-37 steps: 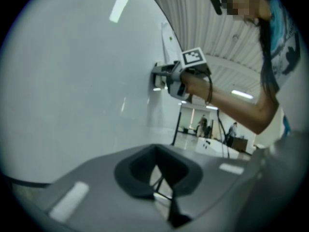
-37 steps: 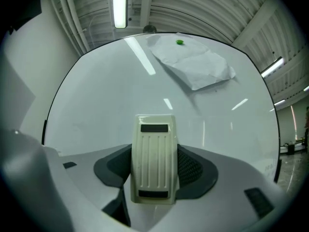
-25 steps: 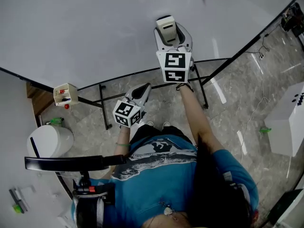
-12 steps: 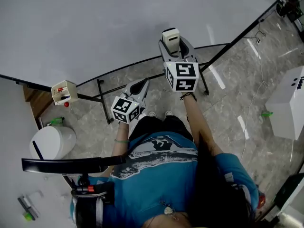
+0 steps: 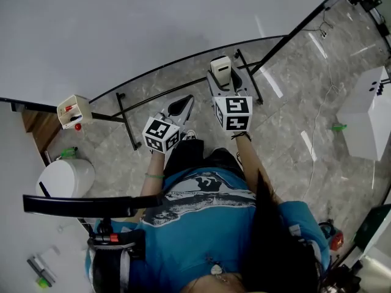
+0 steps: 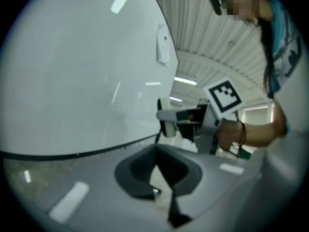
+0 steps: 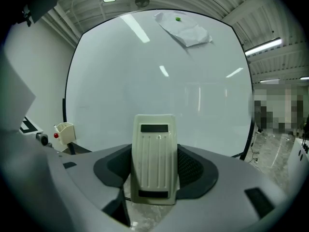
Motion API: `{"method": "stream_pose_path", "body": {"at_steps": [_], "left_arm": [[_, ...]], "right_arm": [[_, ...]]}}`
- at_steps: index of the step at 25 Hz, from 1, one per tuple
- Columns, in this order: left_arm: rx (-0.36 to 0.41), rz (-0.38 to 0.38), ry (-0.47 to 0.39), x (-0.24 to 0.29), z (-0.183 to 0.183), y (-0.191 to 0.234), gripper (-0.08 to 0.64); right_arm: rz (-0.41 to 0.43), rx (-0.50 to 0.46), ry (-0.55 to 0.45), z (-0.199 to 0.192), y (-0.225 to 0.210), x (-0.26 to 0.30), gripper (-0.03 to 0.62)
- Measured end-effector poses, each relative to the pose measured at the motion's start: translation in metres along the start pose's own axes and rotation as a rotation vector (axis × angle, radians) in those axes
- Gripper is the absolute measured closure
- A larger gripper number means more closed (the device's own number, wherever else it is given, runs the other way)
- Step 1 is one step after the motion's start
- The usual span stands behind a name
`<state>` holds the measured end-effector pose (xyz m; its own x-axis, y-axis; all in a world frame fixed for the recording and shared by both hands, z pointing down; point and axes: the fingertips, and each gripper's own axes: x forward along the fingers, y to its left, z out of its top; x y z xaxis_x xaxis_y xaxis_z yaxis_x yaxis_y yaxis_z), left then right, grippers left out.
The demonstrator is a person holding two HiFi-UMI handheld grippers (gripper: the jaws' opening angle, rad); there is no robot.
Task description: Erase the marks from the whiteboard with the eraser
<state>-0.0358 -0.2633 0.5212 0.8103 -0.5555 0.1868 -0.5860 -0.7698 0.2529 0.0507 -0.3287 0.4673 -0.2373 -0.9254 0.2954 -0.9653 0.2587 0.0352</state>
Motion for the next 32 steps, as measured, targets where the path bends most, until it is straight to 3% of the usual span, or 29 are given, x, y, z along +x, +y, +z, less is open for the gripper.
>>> {"method": "stream_pose_path", "body": {"at_steps": [10, 19, 32], "left_arm": [[0.034, -0.013, -0.003, -0.017, -0.018, -0.092, 0.558], [0.070, -0.017, 0.060, -0.066, -0.087, -0.232, 0.558], [0.135, -0.014, 0.112, -0.123, -0.118, -0.338, 0.558]], "right_arm": [[0.038, 0.009, 0.052, -0.062, 0.010, -0.106, 0.330], [0.077, 0.082, 0.085, -0.136, 0.020, -0.242, 0.330], [0.143, 0.121, 0.058, -0.160, 0.051, -0.356, 0.330]]}}
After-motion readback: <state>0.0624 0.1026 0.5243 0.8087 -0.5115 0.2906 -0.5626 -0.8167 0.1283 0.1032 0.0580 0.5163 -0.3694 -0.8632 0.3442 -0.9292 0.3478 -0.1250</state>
